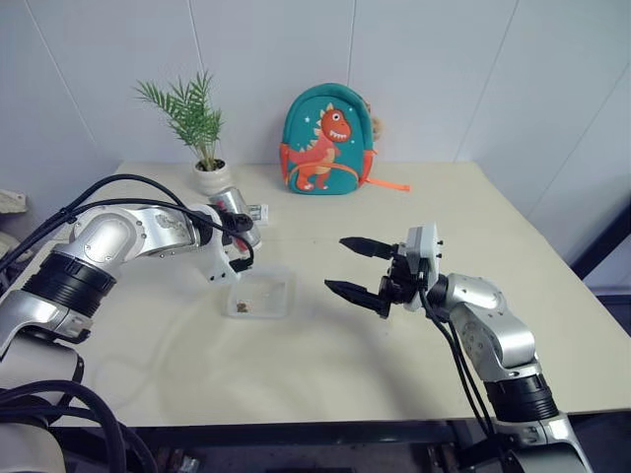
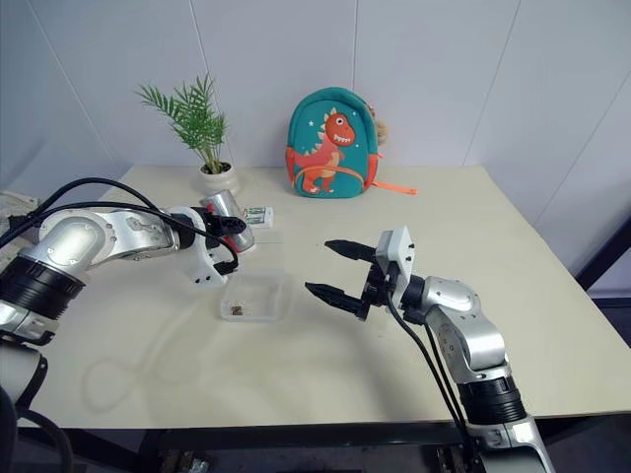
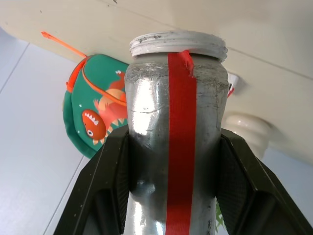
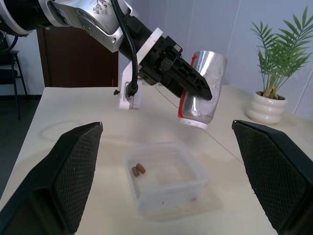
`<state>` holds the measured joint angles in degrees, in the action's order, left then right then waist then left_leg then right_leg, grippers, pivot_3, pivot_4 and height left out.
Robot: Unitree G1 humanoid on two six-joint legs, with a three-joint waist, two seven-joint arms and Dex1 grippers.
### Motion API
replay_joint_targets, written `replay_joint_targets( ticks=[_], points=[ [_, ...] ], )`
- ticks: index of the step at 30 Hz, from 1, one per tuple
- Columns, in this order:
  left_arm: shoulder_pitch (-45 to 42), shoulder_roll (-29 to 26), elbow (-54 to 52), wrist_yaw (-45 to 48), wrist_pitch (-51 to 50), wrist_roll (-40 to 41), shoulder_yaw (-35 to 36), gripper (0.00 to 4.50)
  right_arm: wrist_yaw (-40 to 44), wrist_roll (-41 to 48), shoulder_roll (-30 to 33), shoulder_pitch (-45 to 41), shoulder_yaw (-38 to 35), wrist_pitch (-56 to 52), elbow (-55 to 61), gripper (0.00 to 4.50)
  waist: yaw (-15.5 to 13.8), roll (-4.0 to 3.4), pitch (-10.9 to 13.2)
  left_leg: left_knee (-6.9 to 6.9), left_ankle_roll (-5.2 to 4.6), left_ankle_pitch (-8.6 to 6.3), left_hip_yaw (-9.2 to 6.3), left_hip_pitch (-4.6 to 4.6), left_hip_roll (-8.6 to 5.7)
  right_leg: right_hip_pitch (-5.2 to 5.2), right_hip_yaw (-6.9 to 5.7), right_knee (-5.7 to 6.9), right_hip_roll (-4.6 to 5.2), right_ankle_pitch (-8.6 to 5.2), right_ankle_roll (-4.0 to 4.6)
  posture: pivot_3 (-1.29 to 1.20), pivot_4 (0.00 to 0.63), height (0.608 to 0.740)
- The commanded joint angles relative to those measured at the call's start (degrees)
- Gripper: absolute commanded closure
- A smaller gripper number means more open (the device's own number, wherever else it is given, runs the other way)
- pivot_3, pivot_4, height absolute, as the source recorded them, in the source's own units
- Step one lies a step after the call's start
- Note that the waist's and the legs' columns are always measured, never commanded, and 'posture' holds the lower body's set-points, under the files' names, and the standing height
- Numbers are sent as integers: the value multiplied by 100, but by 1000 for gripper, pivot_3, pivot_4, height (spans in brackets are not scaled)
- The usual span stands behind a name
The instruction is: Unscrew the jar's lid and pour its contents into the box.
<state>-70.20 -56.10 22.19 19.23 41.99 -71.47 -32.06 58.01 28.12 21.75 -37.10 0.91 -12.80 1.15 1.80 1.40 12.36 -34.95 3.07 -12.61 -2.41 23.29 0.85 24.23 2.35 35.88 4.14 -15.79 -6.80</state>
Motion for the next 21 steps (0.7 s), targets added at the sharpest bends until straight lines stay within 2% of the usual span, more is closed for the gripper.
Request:
replay_joint_targets(
  ticks=[1,5,10,12,16,18,21],
  points=[
    [191,-108,-112,581,-320,904,629,2511,-10,42,-27,-49,-104,161,14,19,4,0,0,-1,0,0,2,-1,1,2,3,5,-1,0,0,0,150,740],
    [883,12,-258,1516,-1316,2549,1593,2511,19,60,-1,-63,-111,169,-5,19,26,0,0,-12,0,0,9,0,3,10,13,23,-4,0,1,0,150,740],
    [1917,872,-1104,1973,-3782,4567,3259,2511,67,66,39,-131,-117,145,-42,19,-2,1,0,-27,0,1,8,1,3,11,17,42,-4,0,1,0,150,740],
    [2230,1367,-1594,1771,-4837,5138,3912,2511,89,80,58,-168,-132,127,-59,19,-4,2,1,-33,0,1,8,0,1,11,20,50,-4,0,1,0,150,740],
    [2790,2374,-2547,1020,-6089,6168,5090,2511,155,83,75,-278,-122,113,-135,19,17,2,1,-51,1,1,4,-3,3,11,21,66,-7,0,1,0,150,740],
    [3056,2778,-2901,669,-6472,6581,5548,2511,179,86,79,-324,-116,96,-154,19,28,3,0,-59,1,1,4,-6,4,11,23,78,-8,1,2,0,150,740],
    [3436,3037,-3092,193,-6538,6843,5916,2511,208,94,88,-367,-117,73,-169,19,34,5,-1,-67,3,3,3,-12,4,11,27,93,-12,2,4,0,150,740]
  ],
)
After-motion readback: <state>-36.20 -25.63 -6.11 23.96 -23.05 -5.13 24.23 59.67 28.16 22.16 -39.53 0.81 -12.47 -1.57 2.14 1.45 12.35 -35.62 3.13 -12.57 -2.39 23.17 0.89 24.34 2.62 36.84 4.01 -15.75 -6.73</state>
